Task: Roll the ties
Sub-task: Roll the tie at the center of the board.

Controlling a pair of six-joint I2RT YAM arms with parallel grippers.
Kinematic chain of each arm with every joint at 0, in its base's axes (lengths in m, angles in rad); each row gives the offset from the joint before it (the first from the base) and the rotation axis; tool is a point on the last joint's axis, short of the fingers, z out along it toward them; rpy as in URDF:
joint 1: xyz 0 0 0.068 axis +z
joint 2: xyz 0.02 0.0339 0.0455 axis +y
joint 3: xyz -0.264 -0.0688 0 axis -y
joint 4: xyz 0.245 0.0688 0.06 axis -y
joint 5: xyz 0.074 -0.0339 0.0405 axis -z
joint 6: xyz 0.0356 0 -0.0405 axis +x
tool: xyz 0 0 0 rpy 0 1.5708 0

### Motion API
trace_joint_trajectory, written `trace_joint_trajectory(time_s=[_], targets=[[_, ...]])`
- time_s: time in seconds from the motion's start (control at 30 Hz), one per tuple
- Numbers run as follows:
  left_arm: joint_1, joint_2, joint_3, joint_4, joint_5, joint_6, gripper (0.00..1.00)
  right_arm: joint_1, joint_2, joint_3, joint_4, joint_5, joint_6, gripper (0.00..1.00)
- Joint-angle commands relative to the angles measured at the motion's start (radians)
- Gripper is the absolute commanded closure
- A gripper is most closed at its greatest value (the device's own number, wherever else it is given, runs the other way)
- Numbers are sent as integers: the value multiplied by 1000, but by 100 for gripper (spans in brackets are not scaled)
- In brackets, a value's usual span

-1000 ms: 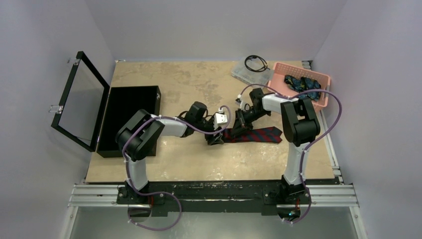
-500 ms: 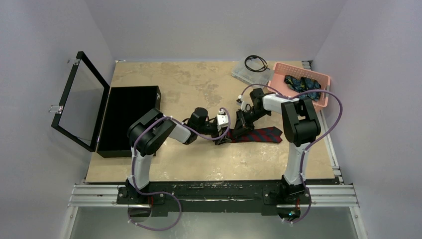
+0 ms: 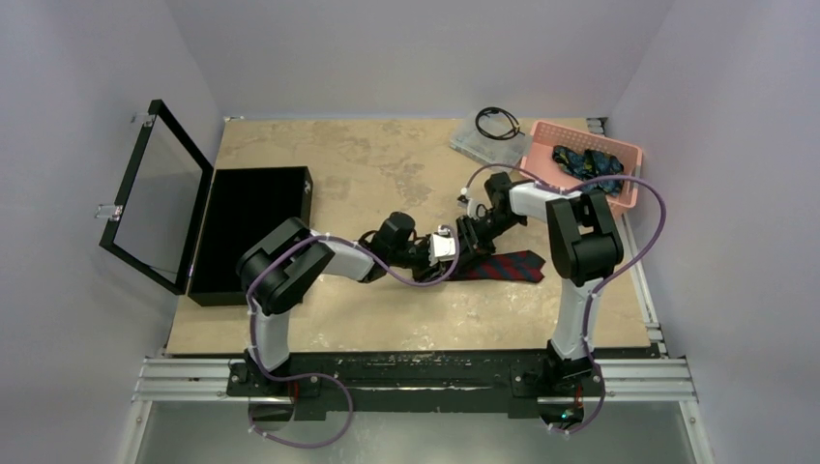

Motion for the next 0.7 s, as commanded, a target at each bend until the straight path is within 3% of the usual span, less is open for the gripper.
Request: trace_joint_trajectory(time_s=[0.0, 0.17, 0.3, 0.47, 0.67], targets=[[24, -43, -43, -333, -31, 160, 90, -54, -108, 13, -23, 118, -116, 65], [26, -3, 64, -490, -39, 180, 94, -173, -192, 96, -219, 173, -276, 61], [28, 23, 92, -543, -29, 227, 96, -253, -233, 106, -329, 343, -424, 61], [27, 31, 87, -544, -33, 246, 96, -302, -320, -10, -321, 585, -530, 61], [28, 43, 95, -539, -32, 235, 96, -303, -340, -133, -281, 635, -526, 46]])
